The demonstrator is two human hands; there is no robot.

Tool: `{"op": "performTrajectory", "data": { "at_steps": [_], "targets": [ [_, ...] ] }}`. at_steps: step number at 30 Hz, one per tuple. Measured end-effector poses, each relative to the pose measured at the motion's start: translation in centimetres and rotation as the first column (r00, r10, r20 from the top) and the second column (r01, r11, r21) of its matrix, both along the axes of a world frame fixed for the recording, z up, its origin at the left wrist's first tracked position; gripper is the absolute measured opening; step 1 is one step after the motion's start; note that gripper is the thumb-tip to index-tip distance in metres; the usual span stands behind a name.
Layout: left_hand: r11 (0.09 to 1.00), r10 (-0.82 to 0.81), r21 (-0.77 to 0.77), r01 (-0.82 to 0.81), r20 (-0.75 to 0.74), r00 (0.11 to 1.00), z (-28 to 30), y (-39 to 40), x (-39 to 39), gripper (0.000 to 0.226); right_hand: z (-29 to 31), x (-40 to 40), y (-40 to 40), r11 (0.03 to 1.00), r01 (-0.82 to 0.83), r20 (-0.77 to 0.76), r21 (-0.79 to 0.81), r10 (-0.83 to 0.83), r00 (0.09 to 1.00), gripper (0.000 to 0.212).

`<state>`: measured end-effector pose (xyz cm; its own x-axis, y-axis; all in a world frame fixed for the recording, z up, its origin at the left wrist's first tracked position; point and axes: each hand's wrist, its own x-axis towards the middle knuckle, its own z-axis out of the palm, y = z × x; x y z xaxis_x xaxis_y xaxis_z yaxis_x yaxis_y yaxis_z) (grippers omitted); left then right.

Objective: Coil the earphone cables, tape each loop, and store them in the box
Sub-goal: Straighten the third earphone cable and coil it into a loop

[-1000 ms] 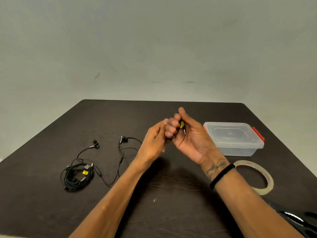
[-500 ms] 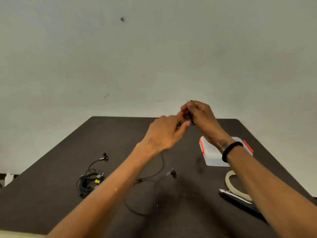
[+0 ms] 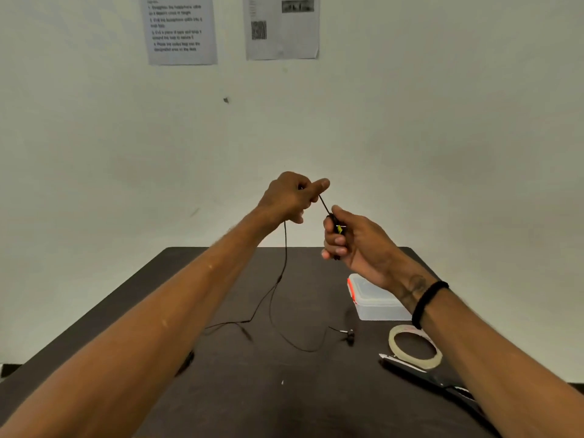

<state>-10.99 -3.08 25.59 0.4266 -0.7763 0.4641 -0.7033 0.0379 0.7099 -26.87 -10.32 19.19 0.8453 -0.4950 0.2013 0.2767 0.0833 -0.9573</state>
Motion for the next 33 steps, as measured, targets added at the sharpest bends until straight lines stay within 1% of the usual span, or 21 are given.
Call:
{"op": "performTrajectory", "data": {
  "at_steps": [3,5,7,8,9,11,12,15,17,19,22,24,25,27,29,31,33],
  "targets": [
    [0.999,-0.009,-0.031,0.007,-0.069,0.998,-0.7,-0.3,-0.5,0.051,1.1,-0.4,0.9,0.989,-0.098,0.064,0.107,0.092,0.994,0.037],
    [0.999,-0.027,-0.037,0.023,-0.124,0.992,-1.3,-0.4,-0.9,0.052,1.9,-0.6,1.4,0.977,-0.134,0.122,0.164,0.115,0.986,0.031],
    [0.996,-0.083,-0.041,0.077,-0.177,0.981,-2.2,-0.2,-1.3,0.054,2.8,-0.6,1.8,0.964,-0.163,0.196,0.210,0.122,0.973,0.027],
    [0.993,-0.117,-0.042,0.111,-0.190,0.975,-2.7,-0.1,-1.4,0.050,3.1,-0.5,1.9,0.957,-0.177,0.236,0.230,0.122,0.964,0.026],
    [0.989,-0.146,-0.039,0.141,-0.183,0.972,-3.2,-0.1,-1.6,0.040,3.5,-0.4,1.9,0.949,-0.188,0.272,0.252,0.117,0.955,0.025],
    [0.990,-0.140,-0.007,0.140,-0.154,0.978,-4.3,-0.1,-1.9,0.016,4.1,0.0,1.8,0.940,-0.184,0.316,0.286,0.089,0.945,0.025],
    [0.992,-0.126,0.008,0.128,-0.155,0.980,-4.7,-0.3,-2.0,0.017,4.4,0.2,1.6,0.941,-0.168,0.329,0.294,0.065,0.942,0.025],
    [0.990,-0.105,0.073,0.121,-0.191,0.976,-5.9,-0.7,-2.8,0.038,5.2,0.9,1.2,0.938,-0.099,0.371,0.333,-0.034,0.928,0.028],
    [0.987,-0.105,0.102,0.126,-0.190,0.976,-6.5,-0.6,-3.3,0.050,5.6,1.4,0.8,0.945,-0.022,0.383,0.328,-0.111,0.917,0.031],
    [0.987,-0.100,0.108,0.119,-0.168,0.981,-7.0,-0.3,-3.5,0.055,5.7,1.8,0.3,0.957,0.091,0.373,0.275,-0.194,0.907,0.031],
    [0.987,-0.107,0.103,0.119,-0.116,0.988,-7.3,0.5,-3.2,0.056,5.4,2.2,-0.7,0.954,0.276,0.322,0.115,-0.298,0.898,0.029],
    [0.988,-0.119,0.090,0.122,-0.038,0.992,-6.6,1.2,-2.9,0.055,4.8,2.6,-1.3,0.929,0.369,0.277,-0.025,-0.348,0.896,0.031],
    [0.989,-0.126,0.082,0.123,0.024,0.992,-6.0,1.5,-2.8,0.055,4.4,2.7,-1.5,0.912,0.401,0.251,-0.084,-0.370,0.895,0.032],
    [0.992,-0.121,0.066,0.112,0.154,0.981,-4.9,2.1,-2.4,0.055,3.6,2.8,-1.6,0.890,0.418,0.191,-0.182,-0.385,0.903,0.034],
    [0.993,-0.113,0.052,0.103,0.244,0.963,-3.8,2.5,-1.9,0.054,2.9,2.7,-1.2,0.877,0.388,0.126,-0.285,-0.367,0.922,0.034],
    [0.995,-0.094,0.046,0.084,0.304,0.948,-3.0,2.7,-1.6,0.054,2.3,2.8,-0.3,0.867,0.321,0.057,-0.381,-0.324,0.944,0.032],
    [0.998,-0.054,0.031,0.046,0.331,0.942,-2.4,2.8,-1.4,0.055,1.7,3.1,0.4,0.883,0.250,-0.007,-0.398,-0.276,0.961,0.034]
  ]
}}
